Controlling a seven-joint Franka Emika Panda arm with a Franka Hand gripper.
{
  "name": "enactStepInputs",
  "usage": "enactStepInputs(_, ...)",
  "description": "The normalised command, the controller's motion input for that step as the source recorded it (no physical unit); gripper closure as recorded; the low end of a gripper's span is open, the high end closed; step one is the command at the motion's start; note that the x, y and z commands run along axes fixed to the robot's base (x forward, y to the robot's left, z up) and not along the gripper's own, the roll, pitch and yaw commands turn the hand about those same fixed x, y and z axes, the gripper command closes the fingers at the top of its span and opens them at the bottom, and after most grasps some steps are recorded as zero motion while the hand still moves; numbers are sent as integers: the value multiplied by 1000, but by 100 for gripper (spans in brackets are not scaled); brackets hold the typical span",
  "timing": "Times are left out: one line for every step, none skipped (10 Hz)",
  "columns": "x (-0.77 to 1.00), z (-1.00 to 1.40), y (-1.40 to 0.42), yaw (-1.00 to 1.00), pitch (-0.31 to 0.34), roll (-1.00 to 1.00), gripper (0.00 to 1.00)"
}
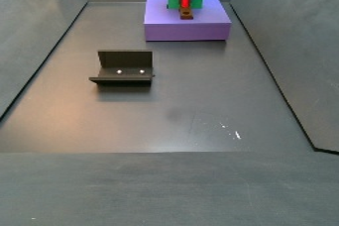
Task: Pick up the red object. Move up. Place the red object on the fixture. Regrasp the red object. Move to above the board. Insert the red object.
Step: Insert the red object.
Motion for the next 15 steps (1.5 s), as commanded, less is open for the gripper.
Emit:
enactStepInputs(0,-197,-66,0,17,0,100)
enactStepInputs(0,-194,-31,0,4,0,100)
enactStepInputs(0,-197,-23,0,0,0,100)
enactStepInputs(0,-197,-3,0,0,0,100)
enactStepInputs(0,-203,0,0,0,0,100)
enactStepInputs(0,-203,0,0,0,0,100)
enactStepInputs(0,-200,-9,0,0,0,100)
enactStepInputs(0,-211,-9,0,0,0,100)
enactStepInputs(23,-231,0,46,0,0,100)
enactStepInputs(77,-183,0,114,10,27,100)
enactStepInputs(109,-157,0,143,26,70,100)
enactStepInputs(57,-214,0,137,0,47,100)
enactStepInputs(31,-260,-11,126,0,34,100)
enactStepInputs(31,-294,-31,117,0,34,100)
enactStepInputs(51,-334,-51,109,0,27,100)
